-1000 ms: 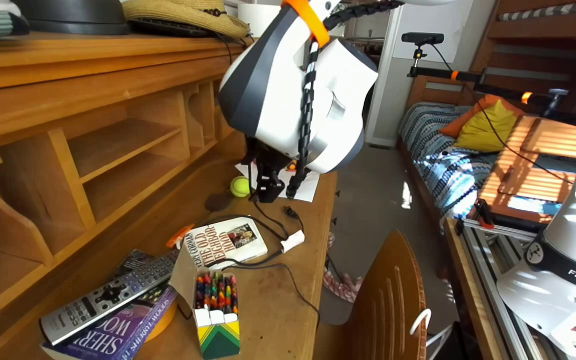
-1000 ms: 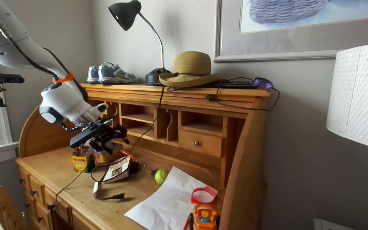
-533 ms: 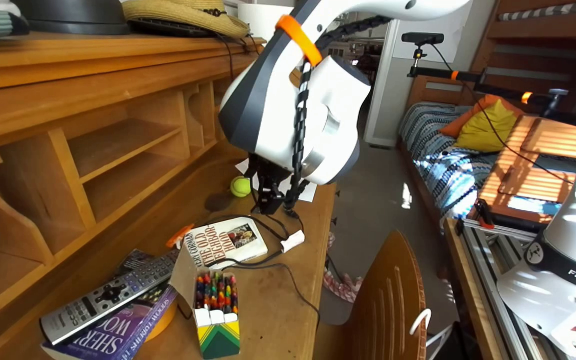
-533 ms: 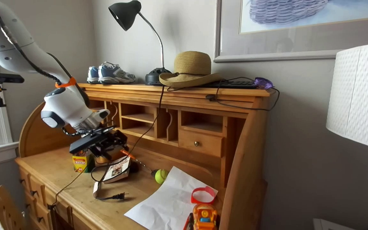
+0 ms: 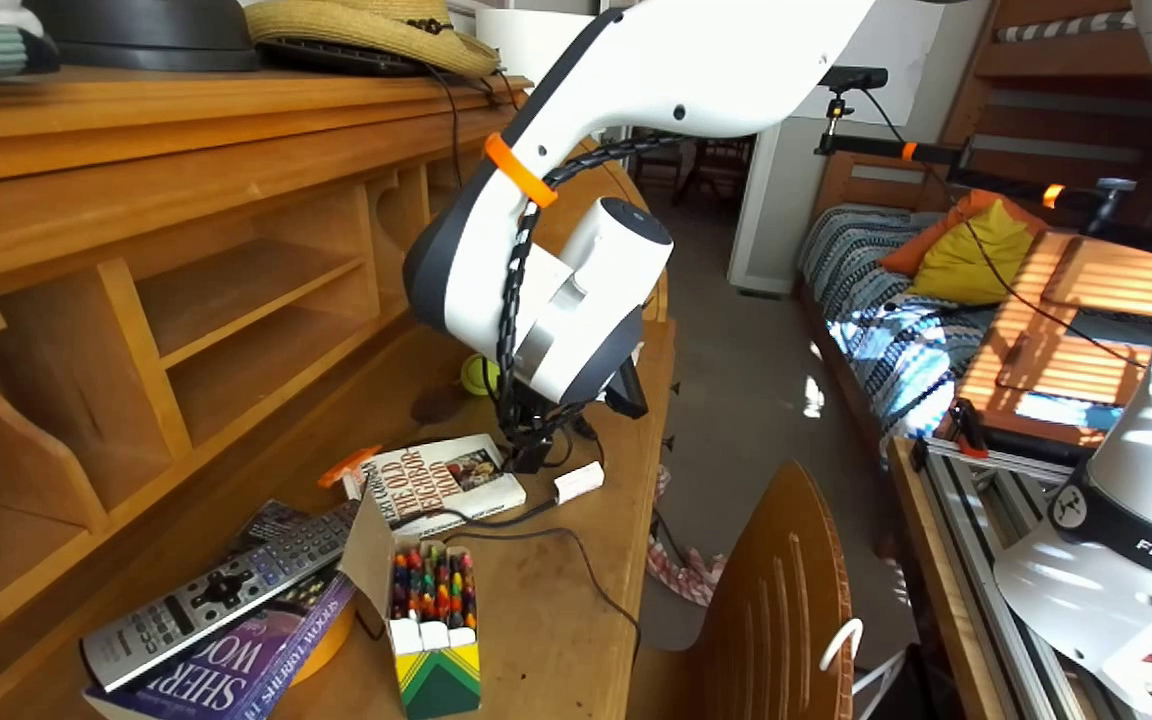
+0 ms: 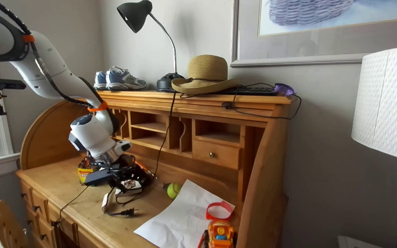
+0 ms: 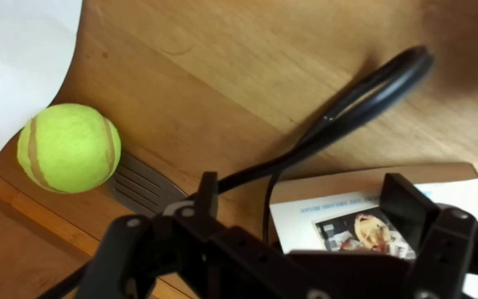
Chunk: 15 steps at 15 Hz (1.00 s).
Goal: Put the cable on the top
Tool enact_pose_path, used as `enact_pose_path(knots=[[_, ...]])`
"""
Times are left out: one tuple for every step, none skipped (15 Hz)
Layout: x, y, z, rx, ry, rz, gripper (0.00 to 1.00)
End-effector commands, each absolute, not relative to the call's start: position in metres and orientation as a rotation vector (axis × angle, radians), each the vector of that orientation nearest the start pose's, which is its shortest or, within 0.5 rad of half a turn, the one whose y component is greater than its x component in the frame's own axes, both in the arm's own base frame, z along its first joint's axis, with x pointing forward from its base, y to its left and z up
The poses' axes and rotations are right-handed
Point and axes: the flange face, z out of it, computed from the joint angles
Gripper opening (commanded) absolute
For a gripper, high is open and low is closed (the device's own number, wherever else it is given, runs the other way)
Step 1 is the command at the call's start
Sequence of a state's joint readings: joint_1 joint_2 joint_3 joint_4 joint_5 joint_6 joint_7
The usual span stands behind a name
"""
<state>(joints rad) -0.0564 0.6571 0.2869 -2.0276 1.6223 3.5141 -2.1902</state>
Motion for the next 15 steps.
enact_pose_path(knots=[[0.55, 0.005, 0.167, -3.164, -0.948, -0.735, 1.0], [0.555, 0.006, 0.173, -3.157, -0.936, -0.761, 1.0], [0.559, 0.007, 0.175, -3.16, -0.925, -0.774, 0.98], [0.563, 0.007, 0.174, -3.158, -0.916, -0.782, 0.98], [0.566, 0.008, 0.176, -3.147, -0.92, -0.795, 0.98], [0.571, 0.008, 0.182, -3.145, -0.917, -0.82, 0.99], [0.576, 0.006, 0.19, -3.149, -0.895, -0.854, 1.0], [0.581, 0.004, 0.197, -3.141, -0.881, -0.886, 1.0], [0.585, 0.002, 0.202, -3.149, -0.848, -0.904, 1.0], [0.588, -0.001, 0.199, -3.17, -0.775, -0.892, 1.0], [0.588, -0.002, 0.192, -3.153, -0.749, -0.872, 1.0], [0.587, -0.003, 0.186, -3.118, -0.747, -0.862, 1.0], [0.586, -0.002, 0.178, -3.067, -0.764, -0.852, 0.99], [0.585, -0.001, 0.173, -3.034, -0.778, -0.843, 1.0], [0.586, 0.0, 0.168, -3.013, -0.789, -0.826, 1.0]])
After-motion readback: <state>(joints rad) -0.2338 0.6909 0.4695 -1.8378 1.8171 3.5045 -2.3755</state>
